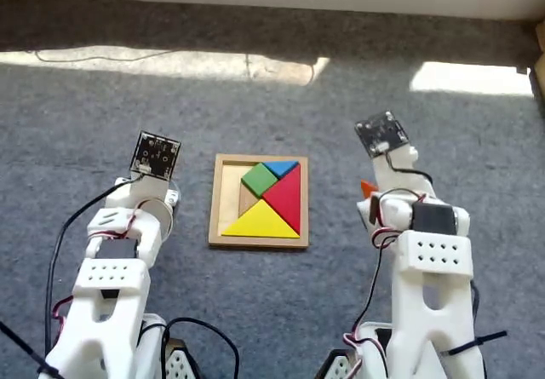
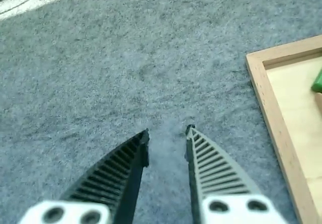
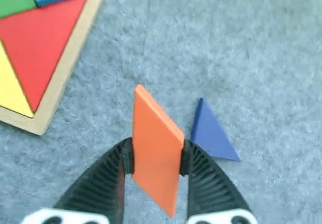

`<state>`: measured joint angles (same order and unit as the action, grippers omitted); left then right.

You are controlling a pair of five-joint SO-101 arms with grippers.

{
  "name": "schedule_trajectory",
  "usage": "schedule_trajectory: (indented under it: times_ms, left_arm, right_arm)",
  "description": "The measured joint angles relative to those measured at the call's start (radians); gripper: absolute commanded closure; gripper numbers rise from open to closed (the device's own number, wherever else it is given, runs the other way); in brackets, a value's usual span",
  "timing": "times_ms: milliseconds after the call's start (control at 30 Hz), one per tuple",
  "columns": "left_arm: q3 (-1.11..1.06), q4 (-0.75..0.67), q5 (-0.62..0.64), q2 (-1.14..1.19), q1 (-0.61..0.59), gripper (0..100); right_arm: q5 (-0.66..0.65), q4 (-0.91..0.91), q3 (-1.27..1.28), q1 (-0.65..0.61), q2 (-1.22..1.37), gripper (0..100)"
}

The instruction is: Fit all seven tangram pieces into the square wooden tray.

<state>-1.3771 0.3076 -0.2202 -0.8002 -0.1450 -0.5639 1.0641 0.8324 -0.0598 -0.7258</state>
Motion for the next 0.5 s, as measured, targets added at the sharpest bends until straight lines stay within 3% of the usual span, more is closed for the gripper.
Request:
schedule_trajectory:
  times_ms: [133,267,500]
  left_arm:
    - [-0.002,0.0,0.0,0.0,0.0,87]
    - [-0.002,0.0,0.0,0.0,0.0,87]
    - [-0.02,0.0,0.0,0.0,0.0,86]
  right_arm:
    - [0.0,0.115,-0.069,-0.091,0.0,74.5]
    - [0.071,0.195,-0.163,-0.149,0.0,78.1]
    - [0.083,0.212,-0.215,-0.157,0.0,80.7]
